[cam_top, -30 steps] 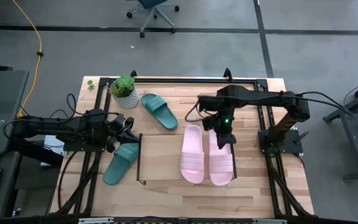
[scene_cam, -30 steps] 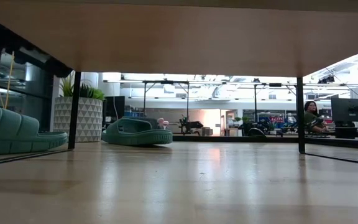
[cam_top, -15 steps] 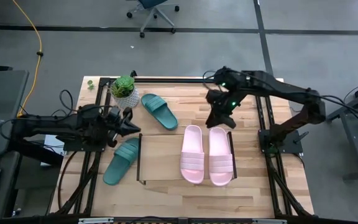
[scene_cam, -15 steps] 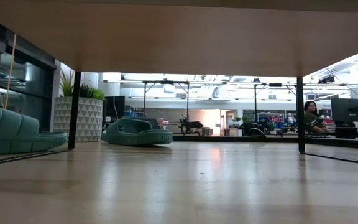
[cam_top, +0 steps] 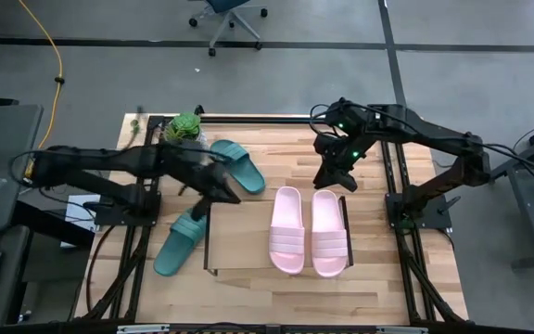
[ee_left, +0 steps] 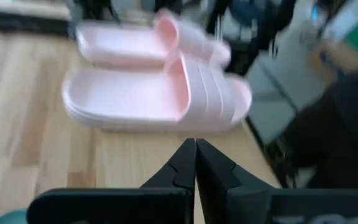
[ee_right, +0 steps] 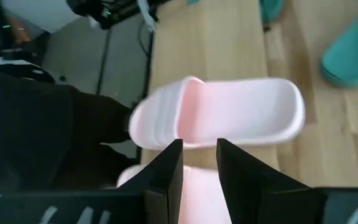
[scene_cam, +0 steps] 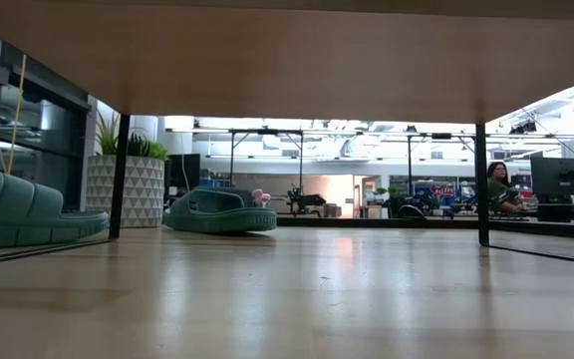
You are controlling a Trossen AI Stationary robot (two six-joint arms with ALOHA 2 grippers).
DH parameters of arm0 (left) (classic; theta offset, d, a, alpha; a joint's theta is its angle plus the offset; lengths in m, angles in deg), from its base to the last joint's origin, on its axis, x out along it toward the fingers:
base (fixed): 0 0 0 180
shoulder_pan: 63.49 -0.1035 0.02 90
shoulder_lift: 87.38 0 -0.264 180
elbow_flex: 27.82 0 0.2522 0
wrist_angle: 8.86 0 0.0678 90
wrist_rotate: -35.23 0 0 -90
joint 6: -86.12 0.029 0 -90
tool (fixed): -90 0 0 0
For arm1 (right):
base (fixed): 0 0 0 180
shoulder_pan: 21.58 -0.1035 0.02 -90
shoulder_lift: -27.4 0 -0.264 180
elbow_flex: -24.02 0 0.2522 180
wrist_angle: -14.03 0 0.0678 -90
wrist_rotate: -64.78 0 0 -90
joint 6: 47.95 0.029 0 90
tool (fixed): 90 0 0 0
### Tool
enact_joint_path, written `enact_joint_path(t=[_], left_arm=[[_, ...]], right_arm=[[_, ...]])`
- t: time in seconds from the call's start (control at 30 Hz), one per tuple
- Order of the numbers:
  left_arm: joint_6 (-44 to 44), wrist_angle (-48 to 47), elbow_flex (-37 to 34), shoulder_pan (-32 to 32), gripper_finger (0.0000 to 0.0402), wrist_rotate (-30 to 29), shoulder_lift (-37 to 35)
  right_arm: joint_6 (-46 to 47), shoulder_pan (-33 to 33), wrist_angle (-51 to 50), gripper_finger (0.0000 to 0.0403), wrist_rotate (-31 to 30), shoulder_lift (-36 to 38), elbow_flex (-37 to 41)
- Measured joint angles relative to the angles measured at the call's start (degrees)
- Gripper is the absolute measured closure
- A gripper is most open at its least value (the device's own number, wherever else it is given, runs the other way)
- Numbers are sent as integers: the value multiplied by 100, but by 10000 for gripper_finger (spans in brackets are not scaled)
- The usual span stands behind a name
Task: Pick and place slides into the shelf
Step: Adjust the left pink slide on the shelf
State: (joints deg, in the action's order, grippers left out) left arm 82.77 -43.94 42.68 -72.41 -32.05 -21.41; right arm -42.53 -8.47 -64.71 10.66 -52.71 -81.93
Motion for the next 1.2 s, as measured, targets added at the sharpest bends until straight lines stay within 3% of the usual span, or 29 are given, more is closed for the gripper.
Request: enact_joint_path(t=[0.17,0.37,0.63,1.2], left_arm=[[361,-935,853,316,401,-22,1191],[439,-1024,1433,671,401,-195,1999],[126,-1060,1695,867,401,-1056,2145],[-167,-843,1693,871,401,-1169,2529]], right_arm=[[-91,-13,-513,316,-478,160,0],[-178,-142,-683,316,-852,305,0],[-288,-240,-797,316,-899,433,0],[-418,-240,-940,316,-903,625,2]])
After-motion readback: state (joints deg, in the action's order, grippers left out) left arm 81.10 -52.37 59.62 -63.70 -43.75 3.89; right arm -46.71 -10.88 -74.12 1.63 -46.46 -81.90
